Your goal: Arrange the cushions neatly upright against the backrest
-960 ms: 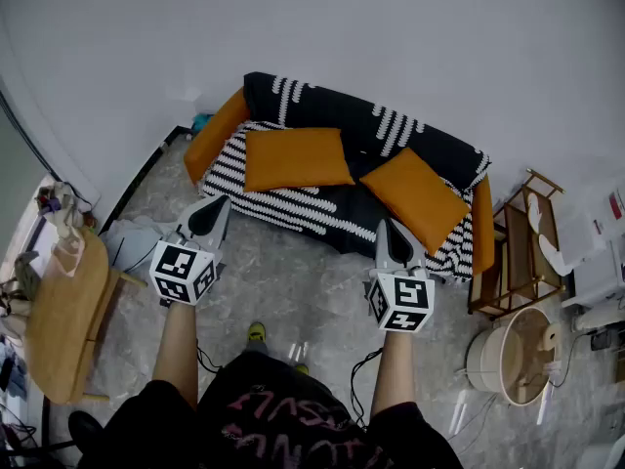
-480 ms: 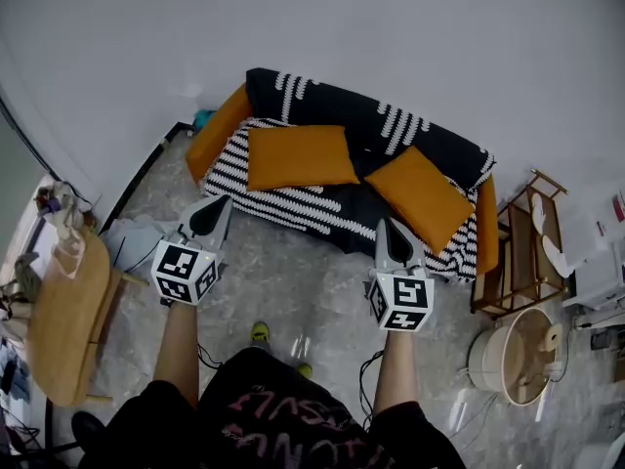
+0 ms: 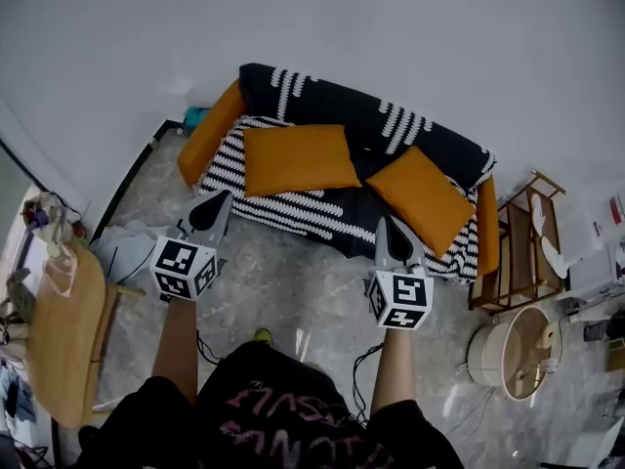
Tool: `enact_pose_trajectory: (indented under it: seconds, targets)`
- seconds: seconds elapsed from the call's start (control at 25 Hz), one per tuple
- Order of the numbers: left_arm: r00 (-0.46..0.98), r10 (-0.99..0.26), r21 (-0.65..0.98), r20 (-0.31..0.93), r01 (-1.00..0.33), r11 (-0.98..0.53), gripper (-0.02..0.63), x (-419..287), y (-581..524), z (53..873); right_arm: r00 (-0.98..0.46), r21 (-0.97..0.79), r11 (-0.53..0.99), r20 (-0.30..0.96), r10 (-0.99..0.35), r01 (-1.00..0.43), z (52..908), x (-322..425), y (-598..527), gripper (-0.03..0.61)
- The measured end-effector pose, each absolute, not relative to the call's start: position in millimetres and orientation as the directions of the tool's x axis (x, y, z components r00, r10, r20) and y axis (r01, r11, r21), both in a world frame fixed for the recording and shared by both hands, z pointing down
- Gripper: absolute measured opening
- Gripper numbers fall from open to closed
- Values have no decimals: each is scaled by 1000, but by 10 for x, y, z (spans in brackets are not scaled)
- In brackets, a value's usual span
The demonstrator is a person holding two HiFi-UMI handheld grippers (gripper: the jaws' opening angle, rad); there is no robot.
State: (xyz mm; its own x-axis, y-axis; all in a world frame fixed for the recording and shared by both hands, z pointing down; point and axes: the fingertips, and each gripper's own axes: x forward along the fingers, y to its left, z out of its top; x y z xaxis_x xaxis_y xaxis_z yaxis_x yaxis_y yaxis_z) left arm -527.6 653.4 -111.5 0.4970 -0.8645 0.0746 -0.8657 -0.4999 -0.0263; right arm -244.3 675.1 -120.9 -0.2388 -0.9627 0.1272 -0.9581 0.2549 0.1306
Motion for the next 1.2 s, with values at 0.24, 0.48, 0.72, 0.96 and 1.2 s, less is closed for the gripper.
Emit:
enact_pose_trajectory:
  seconds: [0.24, 0.48, 0.72, 0.96, 1.2]
  targets:
    - [510, -856, 17, 83, -860, -511, 0, -5477, 6094, -1015, -218, 96, 232, 135, -967, -968, -1153, -2537, 6406, 8]
    - [526, -844, 27, 107, -850, -527, 0, -5386, 5690, -909, -197, 101, 212, 140, -970, -972, -1113, -2400, 5993, 9]
    - [517, -841, 34, 158, -854, -518, 0, -5191, 5132, -718, -237, 139, 263, 178, -955, -955, -948, -2308, 5341, 9]
    - [470, -857, 38, 210, -880, -473, 0, -4974, 4447, -526, -291, 100, 314, 190, -938, -944, -781, -2014, 4508, 9]
    - [412, -871, 41, 266, -908, -417, 0, -4712, 3881, -393, -327, 54, 345, 215, -920, -937, -674, -1573, 3746, 9]
